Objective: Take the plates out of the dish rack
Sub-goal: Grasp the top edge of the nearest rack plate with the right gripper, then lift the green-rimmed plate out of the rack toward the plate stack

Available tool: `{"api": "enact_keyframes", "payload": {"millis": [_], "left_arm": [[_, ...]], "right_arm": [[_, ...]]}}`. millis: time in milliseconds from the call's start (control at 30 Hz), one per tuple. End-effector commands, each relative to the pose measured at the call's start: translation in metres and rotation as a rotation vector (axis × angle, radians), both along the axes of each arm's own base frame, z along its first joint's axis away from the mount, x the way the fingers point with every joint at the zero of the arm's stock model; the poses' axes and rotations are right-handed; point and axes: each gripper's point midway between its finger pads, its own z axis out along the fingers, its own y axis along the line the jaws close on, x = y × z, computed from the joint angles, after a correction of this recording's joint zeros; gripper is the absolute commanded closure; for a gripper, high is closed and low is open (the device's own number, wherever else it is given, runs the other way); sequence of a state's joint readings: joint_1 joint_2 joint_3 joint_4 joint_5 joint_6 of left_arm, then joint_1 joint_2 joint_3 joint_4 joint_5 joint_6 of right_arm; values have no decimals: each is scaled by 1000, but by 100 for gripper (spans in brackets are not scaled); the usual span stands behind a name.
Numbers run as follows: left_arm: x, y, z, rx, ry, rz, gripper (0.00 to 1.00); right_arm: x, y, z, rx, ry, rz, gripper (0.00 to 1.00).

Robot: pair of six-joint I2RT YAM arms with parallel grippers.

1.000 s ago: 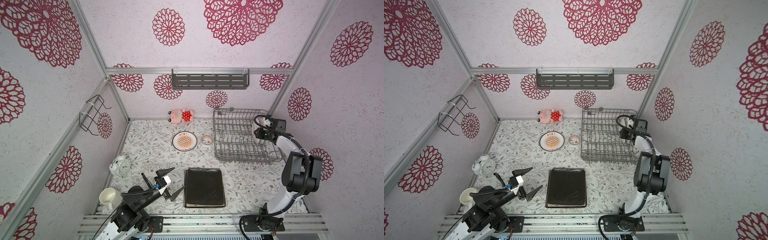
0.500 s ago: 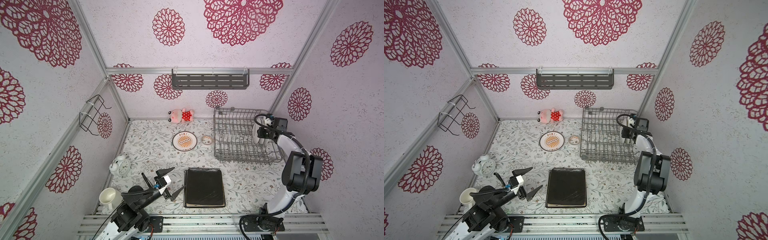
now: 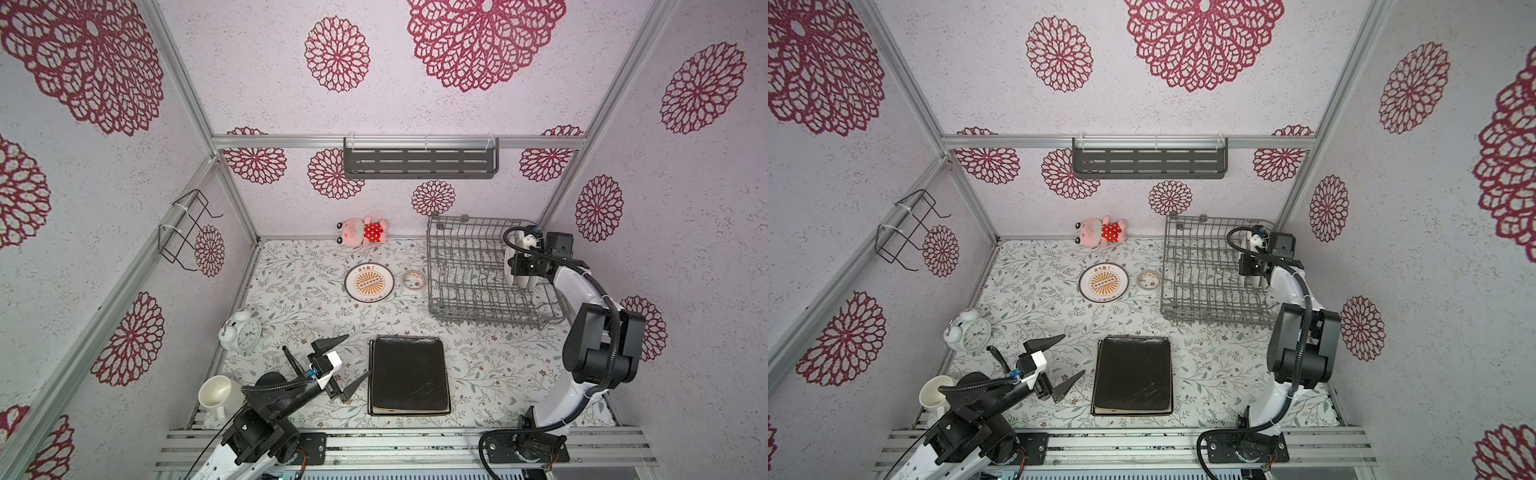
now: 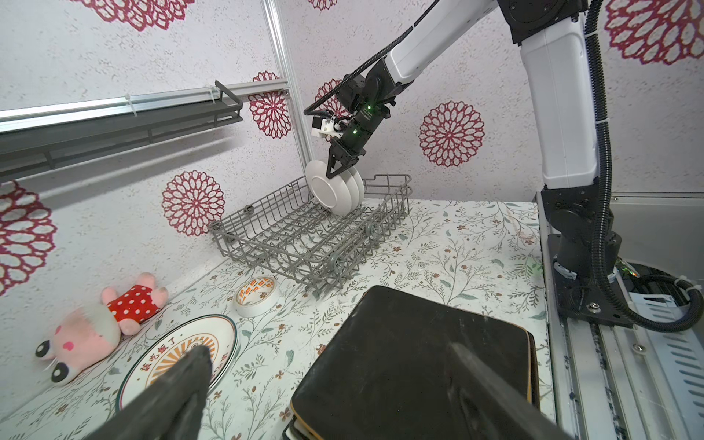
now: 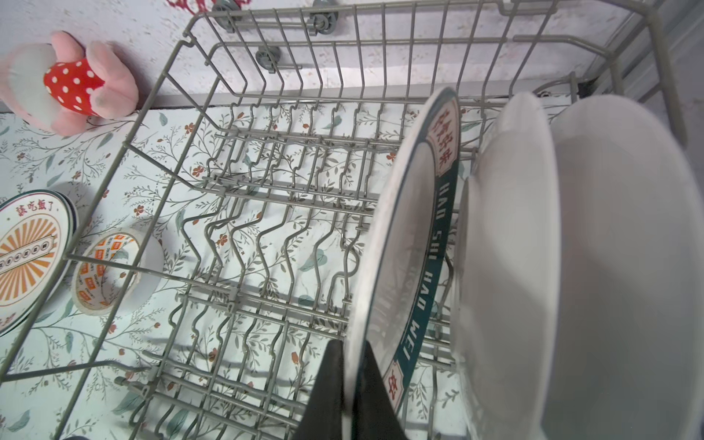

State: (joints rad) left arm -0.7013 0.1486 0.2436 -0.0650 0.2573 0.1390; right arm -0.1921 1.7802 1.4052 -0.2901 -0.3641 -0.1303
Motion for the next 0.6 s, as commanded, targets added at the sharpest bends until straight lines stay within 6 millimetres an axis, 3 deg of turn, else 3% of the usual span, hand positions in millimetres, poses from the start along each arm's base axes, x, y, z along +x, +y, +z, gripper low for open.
{"api": "enact_keyframes", "payload": {"millis": [0,167,333,433,567], "left_arm": [[0,1,0,3,-26,1,3],[-1,2,3,-4,-36,2,3],[-1,3,4,-9,-43,5,3],[0,6,7,-15,-57,24,3],[2,13,13,-33,-80,57,3]], "right_arm": [[-2,5,65,-24,-140,46,92],[-12,23,89,-38,-180,95,94],[-20,62,116,-87,-230,171,94],[-26,103,132,-126,-291,258,95],[-34,173,142,-181,-384,407,95]]}}
